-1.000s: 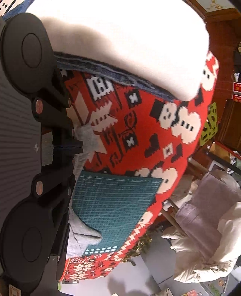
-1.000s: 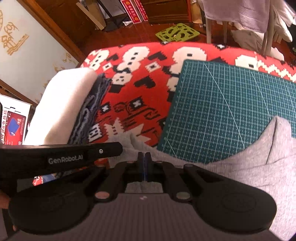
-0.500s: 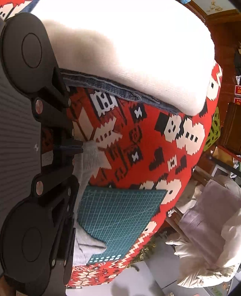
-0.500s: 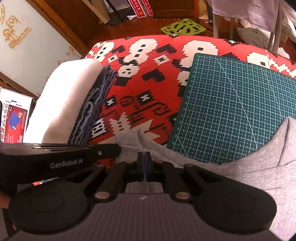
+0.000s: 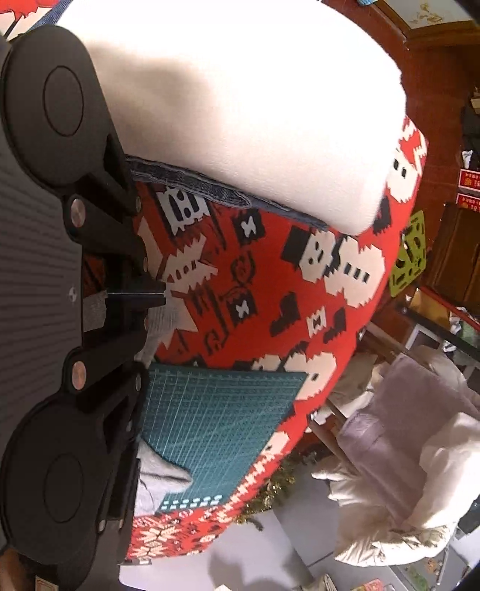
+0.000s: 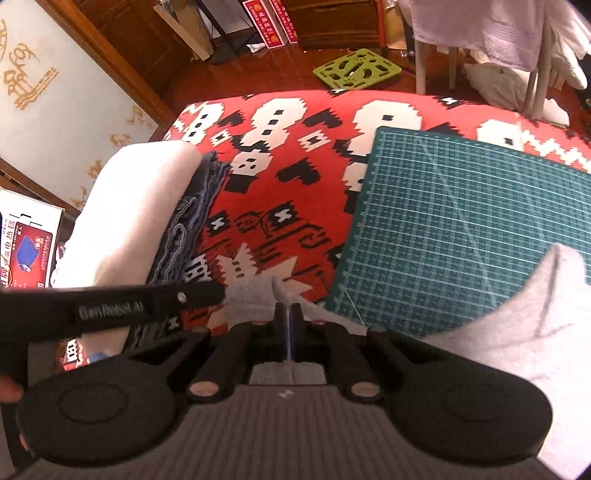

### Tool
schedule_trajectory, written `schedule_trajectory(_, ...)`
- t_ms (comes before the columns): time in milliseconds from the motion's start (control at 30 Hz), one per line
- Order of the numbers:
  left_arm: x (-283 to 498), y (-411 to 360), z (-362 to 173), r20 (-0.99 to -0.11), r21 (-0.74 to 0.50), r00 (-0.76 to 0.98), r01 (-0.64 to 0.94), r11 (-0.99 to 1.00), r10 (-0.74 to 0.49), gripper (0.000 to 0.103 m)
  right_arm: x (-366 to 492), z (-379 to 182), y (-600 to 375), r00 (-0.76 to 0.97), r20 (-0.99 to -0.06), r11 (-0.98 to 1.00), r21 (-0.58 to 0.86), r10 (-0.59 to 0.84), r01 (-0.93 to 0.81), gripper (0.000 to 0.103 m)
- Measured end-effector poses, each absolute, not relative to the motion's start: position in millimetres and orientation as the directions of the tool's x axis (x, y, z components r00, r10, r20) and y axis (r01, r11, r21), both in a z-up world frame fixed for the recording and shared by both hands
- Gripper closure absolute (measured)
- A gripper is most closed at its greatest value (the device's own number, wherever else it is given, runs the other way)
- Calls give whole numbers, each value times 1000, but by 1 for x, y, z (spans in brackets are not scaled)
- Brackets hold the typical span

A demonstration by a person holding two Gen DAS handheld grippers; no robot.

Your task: Fold clothes

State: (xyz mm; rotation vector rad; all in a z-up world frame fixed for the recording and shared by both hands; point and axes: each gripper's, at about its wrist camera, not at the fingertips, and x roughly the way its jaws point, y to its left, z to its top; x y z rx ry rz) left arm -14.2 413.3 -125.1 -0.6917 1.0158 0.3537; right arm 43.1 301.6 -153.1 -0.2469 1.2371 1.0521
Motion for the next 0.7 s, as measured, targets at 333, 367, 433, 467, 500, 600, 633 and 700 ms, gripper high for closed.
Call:
schedule_trajectory(333, -16, 379, -129, -873, -379, 476, -524, 763, -108, 102, 27, -148, 264, -41, -876, 575, 350, 480, -739, 101)
schedule_trajectory(367, -15, 375, -129, -875, -376, 472, -518, 768, -109, 102, 25, -148, 261, -42, -876, 579, 352, 480, -735, 101)
schedule_trajectory(433, -14, 371, -130, -878, -368, 466, -510, 777, -110, 102, 22, -150, 257, -44, -876, 585, 356, 480, -729, 101)
schedule_trajectory(467, -13, 370, -132, -881, -366, 459, -510, 779, -113, 102, 20, -151, 256, -43, -876, 586, 357, 480, -727, 100)
schedule_trajectory(500, -12, 369, -134, -883, -363, 454, -510, 780, -114, 102, 20, -153, 256, -42, -877, 590, 356, 479, -724, 100)
schedule_trajectory(600, -8, 368, -140, -890, -350, 442, -506, 788, -111, 102, 20, -161, 258, -35, -881, 605, 353, 472, -714, 100)
schedule_trajectory(633, -6, 368, -142, -892, -346, 439, -506, 790, -110, 102, 21, -162, 258, -36, -880, 607, 357, 474, -710, 101)
schedule_trajectory(700, -3, 368, -143, -894, -341, 436, -504, 794, -108, 103, 24, -165, 258, -40, -876, 610, 368, 481, -702, 102)
